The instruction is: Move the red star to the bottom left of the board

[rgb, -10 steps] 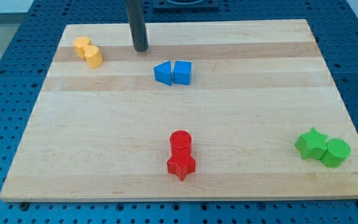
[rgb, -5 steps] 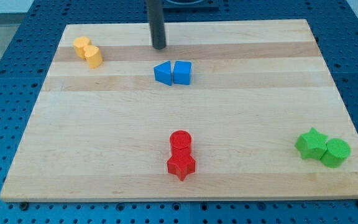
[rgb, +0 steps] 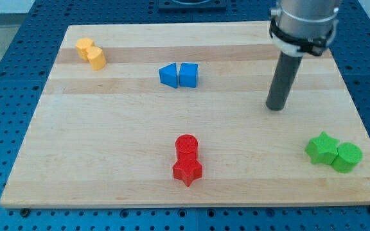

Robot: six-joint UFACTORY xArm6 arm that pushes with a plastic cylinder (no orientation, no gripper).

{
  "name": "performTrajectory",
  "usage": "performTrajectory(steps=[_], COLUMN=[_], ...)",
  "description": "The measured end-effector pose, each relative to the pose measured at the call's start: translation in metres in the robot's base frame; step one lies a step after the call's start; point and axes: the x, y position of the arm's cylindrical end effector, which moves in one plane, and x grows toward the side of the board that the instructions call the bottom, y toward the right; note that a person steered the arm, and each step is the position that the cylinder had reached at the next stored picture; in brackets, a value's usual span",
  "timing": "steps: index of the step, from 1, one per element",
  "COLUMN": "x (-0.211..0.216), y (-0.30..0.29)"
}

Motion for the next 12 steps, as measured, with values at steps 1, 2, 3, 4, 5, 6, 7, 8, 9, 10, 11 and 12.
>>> performTrajectory(steps=[1,2,3,4,5,6,7,8,9,10,11,12], x=[0.014,0.043,0.057,0.082,0.101,0.125,0.125,0.122,0.122,0.122,0.122,0.122], y=[-0.011,-0.034,-0.055,-0.079,-0.083,-0.087,-0.087,-0.109,-0.147,-0.186,-0.226,-0.269])
